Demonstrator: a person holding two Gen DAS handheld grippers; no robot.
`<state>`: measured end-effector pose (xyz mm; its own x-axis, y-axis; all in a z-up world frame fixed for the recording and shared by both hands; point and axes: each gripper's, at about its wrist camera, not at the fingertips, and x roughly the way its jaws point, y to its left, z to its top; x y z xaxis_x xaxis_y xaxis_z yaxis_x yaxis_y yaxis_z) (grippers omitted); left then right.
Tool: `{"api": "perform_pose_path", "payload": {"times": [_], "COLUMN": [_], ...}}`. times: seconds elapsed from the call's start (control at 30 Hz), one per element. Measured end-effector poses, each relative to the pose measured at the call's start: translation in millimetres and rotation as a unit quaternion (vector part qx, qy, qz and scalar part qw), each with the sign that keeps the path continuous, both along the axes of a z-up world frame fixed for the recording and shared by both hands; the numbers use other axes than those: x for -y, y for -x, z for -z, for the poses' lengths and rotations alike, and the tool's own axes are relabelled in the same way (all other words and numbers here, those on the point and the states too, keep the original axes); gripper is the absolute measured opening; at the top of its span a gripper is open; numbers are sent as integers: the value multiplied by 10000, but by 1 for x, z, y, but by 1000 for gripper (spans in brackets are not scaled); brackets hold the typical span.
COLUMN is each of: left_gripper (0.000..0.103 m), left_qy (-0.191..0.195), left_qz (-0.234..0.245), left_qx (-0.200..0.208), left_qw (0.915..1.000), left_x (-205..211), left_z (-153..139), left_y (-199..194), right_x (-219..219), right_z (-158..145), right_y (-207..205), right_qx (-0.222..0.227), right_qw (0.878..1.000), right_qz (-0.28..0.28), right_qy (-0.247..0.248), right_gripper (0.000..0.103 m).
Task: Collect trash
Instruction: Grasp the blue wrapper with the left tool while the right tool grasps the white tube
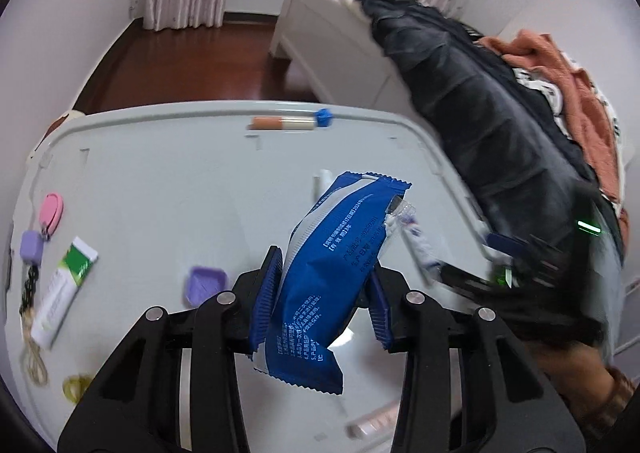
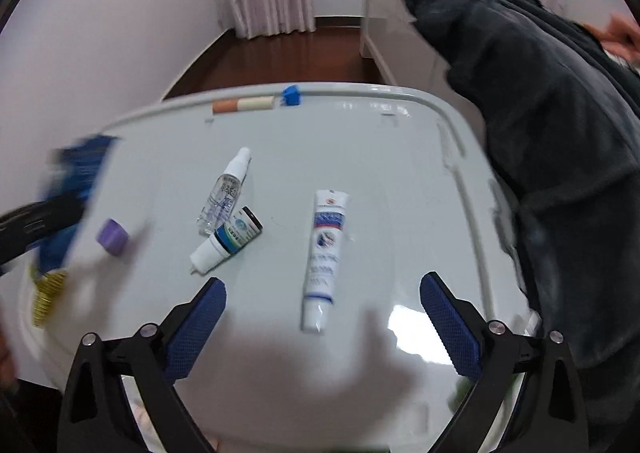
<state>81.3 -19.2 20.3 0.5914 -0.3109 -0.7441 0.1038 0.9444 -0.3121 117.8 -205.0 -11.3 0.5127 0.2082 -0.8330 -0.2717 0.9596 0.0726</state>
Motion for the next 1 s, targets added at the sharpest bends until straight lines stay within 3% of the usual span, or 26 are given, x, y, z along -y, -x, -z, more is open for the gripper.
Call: {"api": "perform_pose_path", "payload": {"times": [0.1,0.13,0.17,0.3,0.37,0.4,0.47,0.7,0.9,1.0], "left_gripper": [40,40,40,40,40,40,40,40,40,40], "left_qy": [93,115,146,64,122,173,190,128,17,115], "left_qz": [69,80,112,200,181,179,177,272,378,416], "left_qx": [46,38,4,-14,-21,-19,18,3,61,29], "left_qw": [9999,9999,9998,9998,9998,9997,9997,9995,9993,9991], "left_x": [3,2,2,4,1,0,-1,4,8,7], "left_z": [-3,-2,-1,1,1,1,-1,-1,-7,-10], "left_y": [21,24,27,30,29,30,32,34,46,67], "right_x": [-23,-27,-28,-13,-13,-13,-13,-15,-17,-17], "right_z": [18,26,33,42,41,40,37,30,-10,-34], "right_y": [-16,-21,-25,-33,-33,-34,-33,-21,14,55], "right_qx": [38,-24,-140,-502,-498,-506,-517,-545,-162,-16], "right_qw": [9983,9977,9975,9986,9984,9984,9985,9981,9984,9965], "right_qz": [-257,-315,-323,22,10,-67,-91,-270,-505,-755], "right_qy": [520,605,613,149,285,245,158,28,-171,-371], "right_gripper": [90,83,74,72,62,56,23,22,22,22]}}
